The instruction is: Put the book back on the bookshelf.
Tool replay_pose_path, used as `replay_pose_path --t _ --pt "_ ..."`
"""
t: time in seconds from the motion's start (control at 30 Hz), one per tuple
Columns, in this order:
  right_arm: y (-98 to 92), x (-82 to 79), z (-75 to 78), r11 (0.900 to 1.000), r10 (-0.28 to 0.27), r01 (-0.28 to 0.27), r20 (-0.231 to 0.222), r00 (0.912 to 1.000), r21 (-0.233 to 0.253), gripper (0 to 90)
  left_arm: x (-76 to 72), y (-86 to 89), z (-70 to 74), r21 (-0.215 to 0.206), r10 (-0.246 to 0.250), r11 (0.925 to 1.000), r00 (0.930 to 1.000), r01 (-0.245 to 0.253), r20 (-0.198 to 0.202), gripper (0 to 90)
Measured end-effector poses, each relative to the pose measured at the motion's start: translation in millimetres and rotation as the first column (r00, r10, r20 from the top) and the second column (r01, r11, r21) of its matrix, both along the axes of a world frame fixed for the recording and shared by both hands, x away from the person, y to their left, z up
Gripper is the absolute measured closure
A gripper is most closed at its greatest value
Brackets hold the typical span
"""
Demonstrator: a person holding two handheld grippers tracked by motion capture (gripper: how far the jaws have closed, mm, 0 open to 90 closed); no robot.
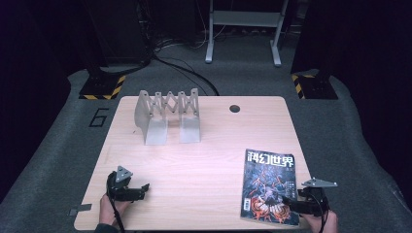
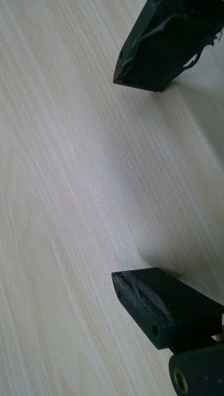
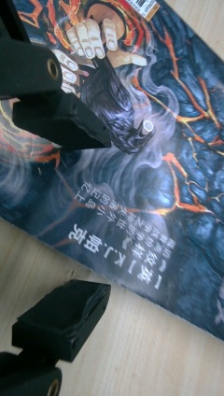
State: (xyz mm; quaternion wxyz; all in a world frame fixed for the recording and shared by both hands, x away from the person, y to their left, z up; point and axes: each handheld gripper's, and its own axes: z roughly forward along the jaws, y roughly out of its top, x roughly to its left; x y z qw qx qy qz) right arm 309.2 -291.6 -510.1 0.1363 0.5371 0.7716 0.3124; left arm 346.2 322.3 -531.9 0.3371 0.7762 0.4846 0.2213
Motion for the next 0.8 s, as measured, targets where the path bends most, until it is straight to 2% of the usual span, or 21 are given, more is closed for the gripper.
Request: replay_pose_path --t 0.1,0.23,0.37,0.4,0.43,0.53,0.6,0.67,0.7,0.8 --pt "3.5 -1.0 0.3 0.999 -0.029 0.029 -0.015 0.9995 0.017 26.3 -0.4 -0.9 -0.3 -0.01 0.013 0.9999 0.9999 -0.013 -0.003 6.1" --pt "5.4 -3.8 -0.6 0.999 -0.05 0.05 0.005 0.9987 0.013 28.0 -0.1 -0.4 -0.2 -0.004 0.011 0.9999 0.9999 -0.011 0.0 6.1" --pt "10.1 -5.2 -0.4 0.996 -0.089 0.089 0.001 0.9961 0.013 29.3 -0.1 -0.4 -0.2 -0.006 0.011 0.9999 0.9999 -0.011 0.001 6.4" --pt "15.2 -5.9 0.7 0.992 -0.125 0.125 -0.014 0.9921 0.008 29.4 -0.2 -0.3 -0.3 -0.011 0.011 0.9999 0.9999 -0.011 0.002 6.6" --pt "17.6 -6.5 0.7 0.991 -0.135 0.135 -0.016 0.9907 0.013 29.6 -0.1 -0.6 -0.4 -0.013 0.013 0.9998 0.9999 -0.013 0.004 6.6" --pt "21.8 -6.7 0.2 0.99 -0.144 0.144 -0.002 0.9896 0.003 29.8 -0.1 -0.3 0.5 -0.006 0.01 0.9999 0.9999 -0.01 -0.004 6.7" --pt "25.5 -7.5 0.4 0.987 -0.161 0.161 -0.009 0.9869 0.011 29.9 -0.1 -0.4 0.1 -0.007 0.012 0.9999 0.9999 -0.012 0.001 6.9" --pt "28.0 -6.9 -0.6 0.988 -0.157 0.157 0.009 0.9875 0.009 30.0 -0.1 -0.4 0.1 -0.007 0.012 0.9999 0.9999 -0.012 0.001 7.0" --pt "30.7 -7.4 -0.5 0.986 -0.167 0.167 0.002 0.986 0.014 30.0 -0.1 -0.3 0.2 -0.007 0.01 0.9999 0.9999 -0.01 0.001 7.0" --pt "36.7 -6.8 -1.7 0.986 -0.168 0.168 0.017 0.9856 0.017 30.1 -0.1 -0.4 0.2 -0.006 0.009 0.9999 1.0 -0.009 0.001 7.0"
